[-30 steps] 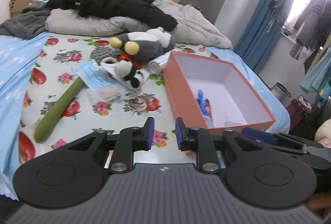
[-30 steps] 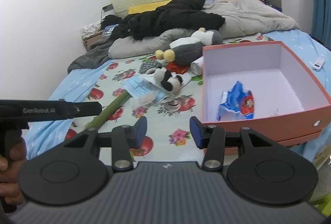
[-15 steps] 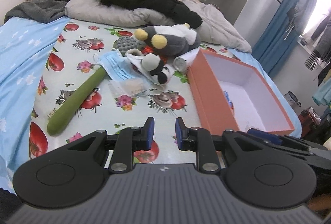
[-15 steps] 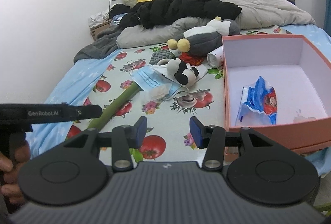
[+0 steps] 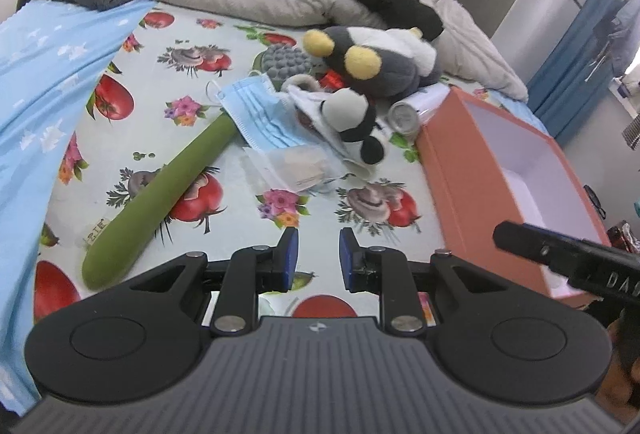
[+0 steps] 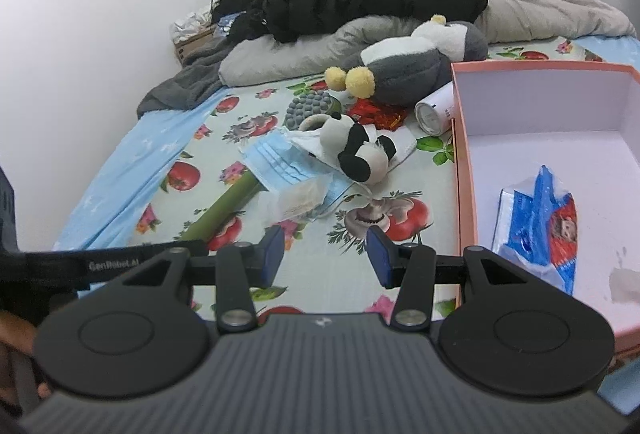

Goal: Organize soft objects
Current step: 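Move the left gripper back toward the panda plush and face mask, then grasp the small panda plush with the right gripper while the left gripper grasps the clear plastic bag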

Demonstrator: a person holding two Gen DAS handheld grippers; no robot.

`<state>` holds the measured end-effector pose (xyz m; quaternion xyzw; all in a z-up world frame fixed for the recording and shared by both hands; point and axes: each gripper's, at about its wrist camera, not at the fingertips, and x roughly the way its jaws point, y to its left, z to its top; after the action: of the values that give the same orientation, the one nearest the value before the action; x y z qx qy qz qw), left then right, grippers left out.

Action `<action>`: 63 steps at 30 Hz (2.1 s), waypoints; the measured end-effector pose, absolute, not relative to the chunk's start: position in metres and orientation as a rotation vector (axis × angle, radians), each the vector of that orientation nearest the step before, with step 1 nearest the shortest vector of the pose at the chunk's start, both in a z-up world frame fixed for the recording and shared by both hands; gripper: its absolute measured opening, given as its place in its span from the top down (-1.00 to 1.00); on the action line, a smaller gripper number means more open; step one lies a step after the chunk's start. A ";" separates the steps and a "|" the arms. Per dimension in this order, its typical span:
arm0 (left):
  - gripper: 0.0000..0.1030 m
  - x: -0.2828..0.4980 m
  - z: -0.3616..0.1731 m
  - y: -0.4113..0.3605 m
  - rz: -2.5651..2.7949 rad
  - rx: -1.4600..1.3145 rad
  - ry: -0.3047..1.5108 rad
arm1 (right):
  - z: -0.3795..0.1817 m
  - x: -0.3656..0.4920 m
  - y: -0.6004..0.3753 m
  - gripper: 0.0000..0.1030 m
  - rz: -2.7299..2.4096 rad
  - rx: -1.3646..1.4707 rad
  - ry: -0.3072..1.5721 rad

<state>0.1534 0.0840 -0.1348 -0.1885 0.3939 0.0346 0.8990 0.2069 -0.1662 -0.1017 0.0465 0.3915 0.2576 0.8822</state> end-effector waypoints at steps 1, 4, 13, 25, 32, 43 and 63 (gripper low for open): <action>0.35 0.158 -0.139 0.086 0.075 -0.392 0.822 | -0.105 0.214 -0.164 0.05 0.532 0.097 0.826; 0.23 0.173 -0.149 0.092 0.081 -0.405 0.832 | -0.112 0.232 -0.155 0.05 0.533 0.088 0.847; 0.17 0.223 -0.181 0.108 0.085 -0.441 0.848 | -0.131 0.287 -0.120 0.06 0.546 0.037 0.862; 0.17 0.264 -0.222 0.136 0.138 -0.541 0.867 | -0.168 0.337 -0.078 0.10 0.499 -0.066 0.875; 0.41 0.275 -0.232 0.136 0.120 -0.549 0.883 | -0.181 0.346 -0.067 0.46 0.467 -0.138 0.879; 0.97 0.262 -0.218 0.129 0.139 -0.527 0.830 | -0.157 0.323 -0.076 0.63 0.475 -0.174 0.798; 0.99 0.152 -0.183 0.115 0.134 -0.543 0.803 | -0.123 0.212 -0.106 0.73 0.486 -0.273 0.709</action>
<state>0.1521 0.1148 -0.1833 -0.2610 0.3859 0.0642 0.8825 0.2118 -0.1061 -0.1234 -0.1319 0.3428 0.2349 0.9000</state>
